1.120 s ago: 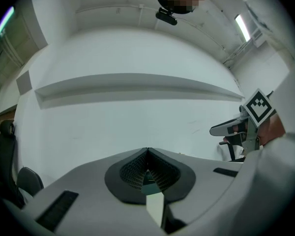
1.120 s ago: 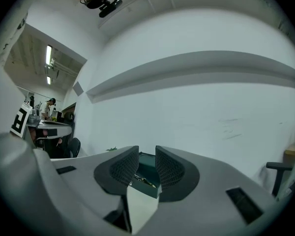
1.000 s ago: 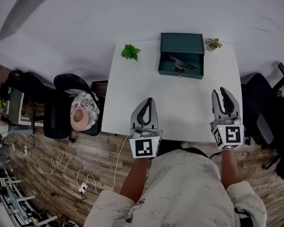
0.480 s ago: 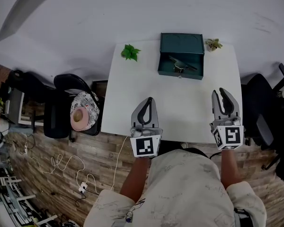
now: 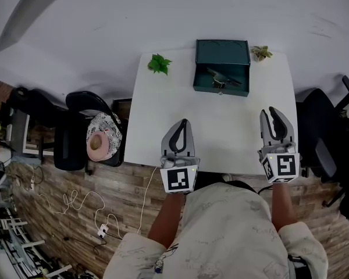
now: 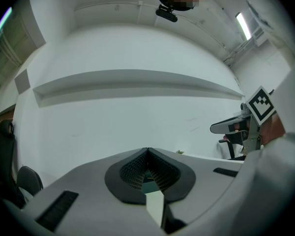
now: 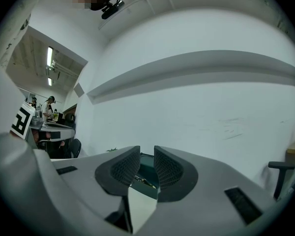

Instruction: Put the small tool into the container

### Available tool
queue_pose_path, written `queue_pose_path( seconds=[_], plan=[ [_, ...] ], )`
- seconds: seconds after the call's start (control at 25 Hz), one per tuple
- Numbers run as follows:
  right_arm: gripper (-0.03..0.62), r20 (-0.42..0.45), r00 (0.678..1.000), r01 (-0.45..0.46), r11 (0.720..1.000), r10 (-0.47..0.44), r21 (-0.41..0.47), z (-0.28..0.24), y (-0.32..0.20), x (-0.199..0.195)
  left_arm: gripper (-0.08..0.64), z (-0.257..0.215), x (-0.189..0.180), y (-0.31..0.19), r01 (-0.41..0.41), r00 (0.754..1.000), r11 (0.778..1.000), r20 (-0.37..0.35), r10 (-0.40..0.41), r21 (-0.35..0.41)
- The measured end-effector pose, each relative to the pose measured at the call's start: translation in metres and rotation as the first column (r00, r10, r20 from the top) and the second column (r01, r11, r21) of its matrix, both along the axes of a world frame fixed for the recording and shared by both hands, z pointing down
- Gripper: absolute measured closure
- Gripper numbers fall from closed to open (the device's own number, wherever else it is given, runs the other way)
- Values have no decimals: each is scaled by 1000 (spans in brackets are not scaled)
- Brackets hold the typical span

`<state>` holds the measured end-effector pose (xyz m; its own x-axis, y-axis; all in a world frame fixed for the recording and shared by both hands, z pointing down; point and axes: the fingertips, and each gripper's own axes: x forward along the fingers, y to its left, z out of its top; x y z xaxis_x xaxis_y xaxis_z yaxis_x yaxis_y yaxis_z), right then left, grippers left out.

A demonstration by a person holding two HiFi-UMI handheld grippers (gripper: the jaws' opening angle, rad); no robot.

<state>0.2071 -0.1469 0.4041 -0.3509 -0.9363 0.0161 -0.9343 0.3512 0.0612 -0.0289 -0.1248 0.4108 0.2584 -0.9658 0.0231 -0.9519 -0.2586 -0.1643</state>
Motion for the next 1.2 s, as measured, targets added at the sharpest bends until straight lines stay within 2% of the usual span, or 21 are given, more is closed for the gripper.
queue_pose_path(
  seconds=[0.4,0.52,0.64,0.76,1.2],
  plan=[
    [539,-7,999,50,999,-50,5,0,7,-8,554,6,4,2,-17,1000,999,3,17,-29],
    [551,-13,998,61,998,-61,3,1,9,-11,554,4,7,0,-31,1000,999,3,31,-12],
    [555,-12,997,74,997,-74,-2,2,10,-15,554,10,8,3,-32,999,998,-7,32,-45],
    [559,-31,995,95,995,-95,1,1,11,-21,554,11,7,4,-37,999,998,2,38,-47],
    [578,-61,995,78,997,-79,-19,8,11,-27,554,9,2,4,-37,999,999,0,38,-23]
  ],
)
